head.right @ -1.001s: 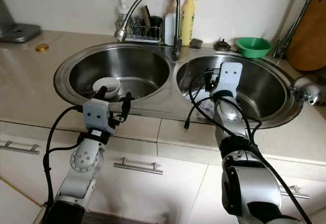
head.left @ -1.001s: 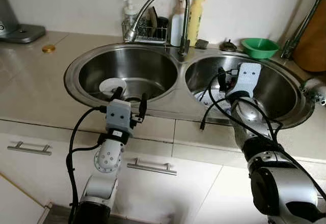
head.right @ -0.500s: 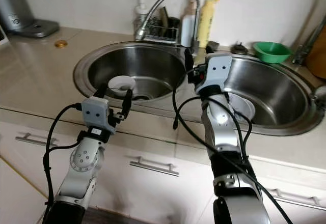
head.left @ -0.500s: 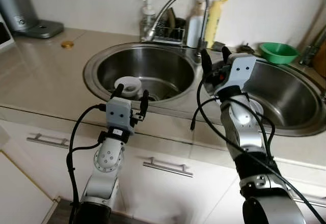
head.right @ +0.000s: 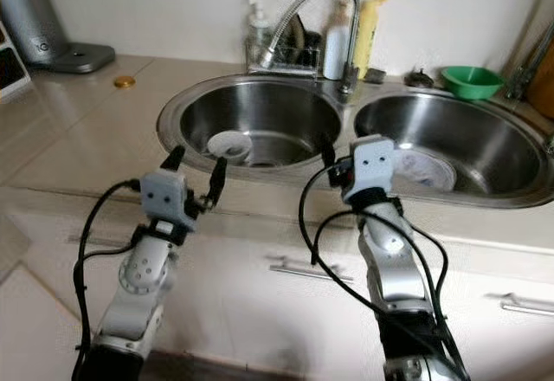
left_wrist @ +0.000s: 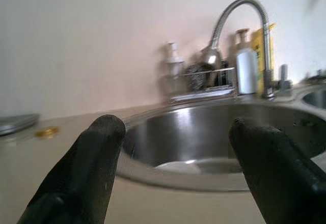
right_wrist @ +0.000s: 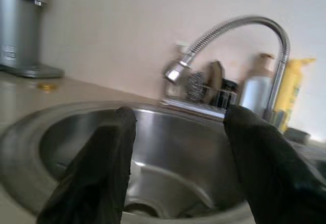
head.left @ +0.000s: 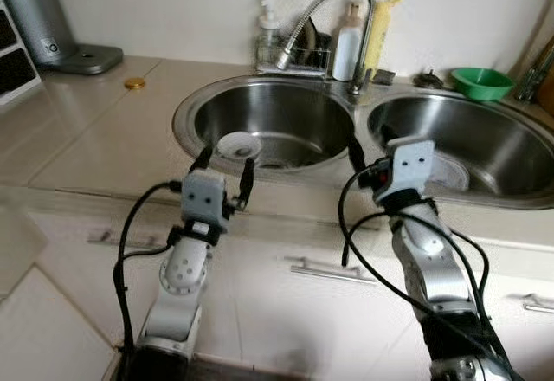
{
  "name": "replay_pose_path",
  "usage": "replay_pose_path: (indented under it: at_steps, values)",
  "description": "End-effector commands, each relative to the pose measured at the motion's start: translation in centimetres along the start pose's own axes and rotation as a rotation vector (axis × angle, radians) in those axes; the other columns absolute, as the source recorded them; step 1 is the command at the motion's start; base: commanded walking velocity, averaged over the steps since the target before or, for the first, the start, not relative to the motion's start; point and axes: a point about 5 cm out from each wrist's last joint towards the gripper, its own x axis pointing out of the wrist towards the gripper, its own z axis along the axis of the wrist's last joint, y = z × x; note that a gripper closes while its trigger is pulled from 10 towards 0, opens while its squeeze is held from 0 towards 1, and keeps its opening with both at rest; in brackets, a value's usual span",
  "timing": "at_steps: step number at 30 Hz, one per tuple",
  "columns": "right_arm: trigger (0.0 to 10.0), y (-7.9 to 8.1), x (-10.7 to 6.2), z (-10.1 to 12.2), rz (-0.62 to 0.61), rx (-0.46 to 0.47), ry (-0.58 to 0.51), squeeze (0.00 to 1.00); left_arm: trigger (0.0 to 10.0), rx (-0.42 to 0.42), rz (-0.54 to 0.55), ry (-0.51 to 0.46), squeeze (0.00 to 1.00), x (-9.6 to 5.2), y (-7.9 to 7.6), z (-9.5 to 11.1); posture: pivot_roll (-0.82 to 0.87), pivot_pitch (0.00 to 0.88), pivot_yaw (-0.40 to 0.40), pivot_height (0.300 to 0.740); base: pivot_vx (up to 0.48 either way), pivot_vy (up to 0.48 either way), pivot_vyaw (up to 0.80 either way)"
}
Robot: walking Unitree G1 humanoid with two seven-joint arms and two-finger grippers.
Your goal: Kitchen organization
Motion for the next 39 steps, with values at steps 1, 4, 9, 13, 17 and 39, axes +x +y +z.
replay_pose_path:
  at_steps: [1, 4, 9, 13, 17, 39]
  values:
    - [10.0, -0.8, -0.9, 1.0, -0.023, -0.062, -0.025, 0.00, 10.0, 0.002, -0.001, -0.021, 0.00, 0.1, 0.1, 0.6, 0.07, 0.000, -0.011, 0.740, 0.000, 0.480, 0.00]
    - [10.0, -0.8, -1.4, 1.2, -0.027, -0.074, -0.029, 0.00, 10.0, 0.003, -0.001, -0.019, 0.00, -0.1, 0.1, 0.6, 0.07, 0.000, -0.011, 0.740, 0.000, 0.480, 0.00]
    - [10.0, -0.7, -2.6, 1.4, -0.053, -0.075, -0.021, 0.00, 10.0, 0.010, -0.008, -0.018, 0.00, -0.7, -0.1, 0.7, 0.07, 0.000, -0.013, 0.740, 0.000, 0.480, 0.00]
    - [10.0, -0.8, -3.3, 1.2, -0.073, -0.099, 0.001, 0.00, 10.0, 0.015, -0.001, -0.016, 0.00, -0.9, 0.2, 0.7, 0.08, 0.000, -0.014, 0.740, 0.000, 0.472, 0.00]
    - [10.0, -1.0, -4.1, 0.4, -0.072, -0.123, 0.045, 0.00, 10.0, 0.031, 0.003, -0.017, 0.00, -1.0, 0.3, 0.8, 0.07, 0.000, -0.016, 0.740, 0.000, 0.137, 0.00]
    - [10.0, -1.8, -6.2, -0.9, -0.138, -0.132, 0.099, 0.00, 10.0, 0.088, -0.081, 0.009, 0.00, -1.5, -1.0, 0.3, 0.06, 0.000, -0.006, 0.740, 0.000, -0.173, -0.62]
